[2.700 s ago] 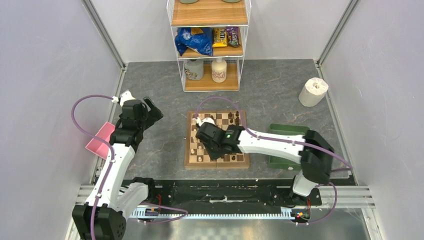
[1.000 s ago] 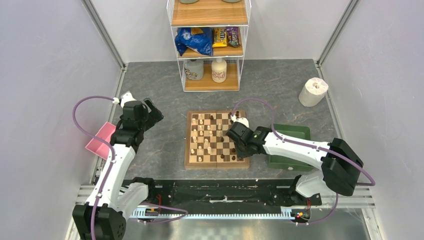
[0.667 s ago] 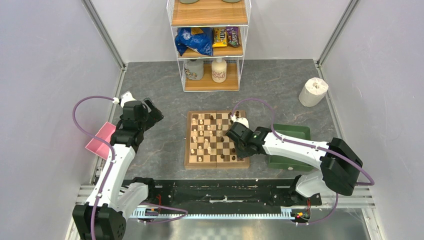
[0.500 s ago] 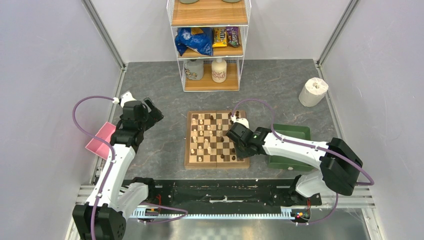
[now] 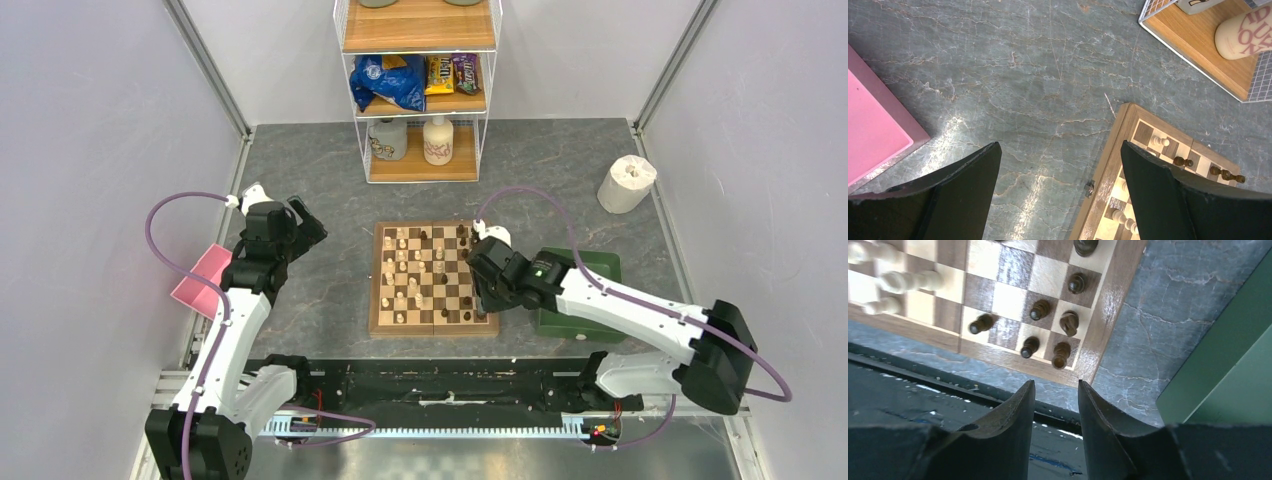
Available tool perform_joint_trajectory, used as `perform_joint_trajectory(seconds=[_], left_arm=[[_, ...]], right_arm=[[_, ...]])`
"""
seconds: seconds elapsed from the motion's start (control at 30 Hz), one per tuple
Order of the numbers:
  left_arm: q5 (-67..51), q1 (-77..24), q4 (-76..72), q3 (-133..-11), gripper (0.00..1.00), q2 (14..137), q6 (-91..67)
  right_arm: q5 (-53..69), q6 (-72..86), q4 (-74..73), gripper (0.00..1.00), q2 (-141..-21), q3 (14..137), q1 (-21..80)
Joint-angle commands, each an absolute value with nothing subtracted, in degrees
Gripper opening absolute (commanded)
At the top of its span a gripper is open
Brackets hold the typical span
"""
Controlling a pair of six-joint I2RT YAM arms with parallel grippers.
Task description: Set up the chess pieces on the board
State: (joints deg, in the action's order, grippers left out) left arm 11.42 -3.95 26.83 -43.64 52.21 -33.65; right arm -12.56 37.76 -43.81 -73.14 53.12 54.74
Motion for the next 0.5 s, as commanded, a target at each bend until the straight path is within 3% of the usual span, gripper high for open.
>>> perform_joint_trajectory(seconds=[0.0, 0.47], left_arm=[[10.99, -3.87, 24.35, -43.24, 0.97, 51.93, -32.96], [11.20, -3.90, 24.73, -43.33, 0.97, 51.29, -32.70]], right_arm=[[-11.91, 36.38, -45.36, 0.45, -69.91, 58.31, 54.83], [-8.45, 31.04, -40.08, 0.41, -91.00, 70.19, 59.59]])
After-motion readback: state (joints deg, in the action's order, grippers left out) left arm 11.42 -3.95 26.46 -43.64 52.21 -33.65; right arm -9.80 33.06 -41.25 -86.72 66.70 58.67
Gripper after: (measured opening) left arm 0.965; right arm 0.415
